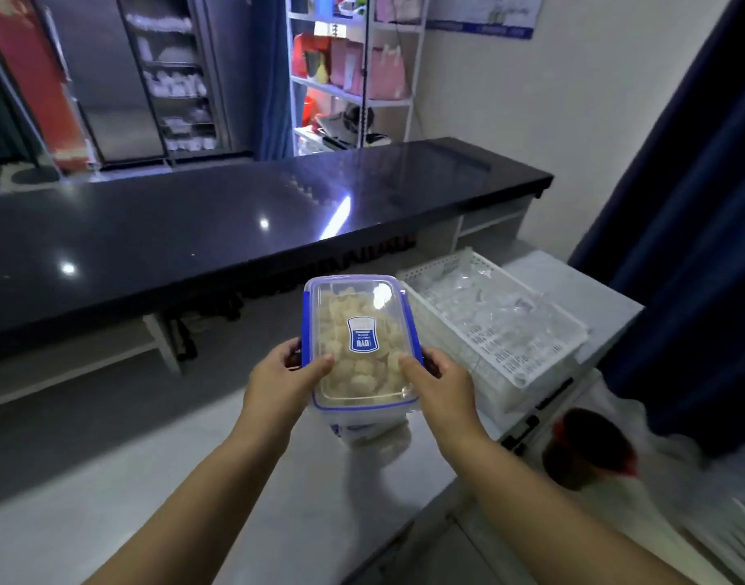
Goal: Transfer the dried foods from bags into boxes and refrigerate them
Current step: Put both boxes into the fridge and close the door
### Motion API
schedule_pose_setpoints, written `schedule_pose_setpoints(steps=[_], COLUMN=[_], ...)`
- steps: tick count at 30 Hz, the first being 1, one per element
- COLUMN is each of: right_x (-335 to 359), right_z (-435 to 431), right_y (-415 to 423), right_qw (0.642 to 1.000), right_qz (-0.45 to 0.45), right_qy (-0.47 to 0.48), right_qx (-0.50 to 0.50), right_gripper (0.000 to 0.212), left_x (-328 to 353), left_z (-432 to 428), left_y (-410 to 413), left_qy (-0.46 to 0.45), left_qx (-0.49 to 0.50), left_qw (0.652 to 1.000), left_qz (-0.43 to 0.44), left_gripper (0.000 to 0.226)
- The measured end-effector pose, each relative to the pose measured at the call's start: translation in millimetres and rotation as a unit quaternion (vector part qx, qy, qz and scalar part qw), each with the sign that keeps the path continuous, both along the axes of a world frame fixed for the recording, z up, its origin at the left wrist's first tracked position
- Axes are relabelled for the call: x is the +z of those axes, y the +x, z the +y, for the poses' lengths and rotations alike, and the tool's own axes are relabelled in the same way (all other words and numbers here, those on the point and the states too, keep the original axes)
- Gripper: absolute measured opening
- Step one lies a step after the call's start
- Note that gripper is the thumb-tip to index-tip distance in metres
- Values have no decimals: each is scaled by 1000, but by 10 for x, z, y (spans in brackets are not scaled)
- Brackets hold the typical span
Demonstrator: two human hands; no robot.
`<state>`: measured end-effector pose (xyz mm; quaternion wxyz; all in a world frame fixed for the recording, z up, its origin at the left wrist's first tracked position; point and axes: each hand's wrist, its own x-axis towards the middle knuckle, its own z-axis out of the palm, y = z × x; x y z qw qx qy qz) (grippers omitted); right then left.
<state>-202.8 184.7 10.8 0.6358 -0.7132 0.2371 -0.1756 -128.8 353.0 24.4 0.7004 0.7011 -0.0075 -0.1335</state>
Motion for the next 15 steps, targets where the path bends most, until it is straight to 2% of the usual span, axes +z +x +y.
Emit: schedule_pose_setpoints(steps=[7,12,15], right_x=[-84,-145,-153], right_z=[-247,-514,-689], right_y=[-352,-845,-1194], right_qw=[989,968,954], right_qz=[-18,-12,-21], right_qy=[19,21,34], right_qx=[-148,-248,-298], right_gripper=[10,39,39], left_x=[-39,-133,-122], left_z=[-510,-997,-1308], left_y=[55,-210,-462], left_qy=[-7,-12,-5], left_qx=[-158,-247,-296], left_qw=[987,969,955], left_qz=[8,3,6], left_gripper=[39,35,37])
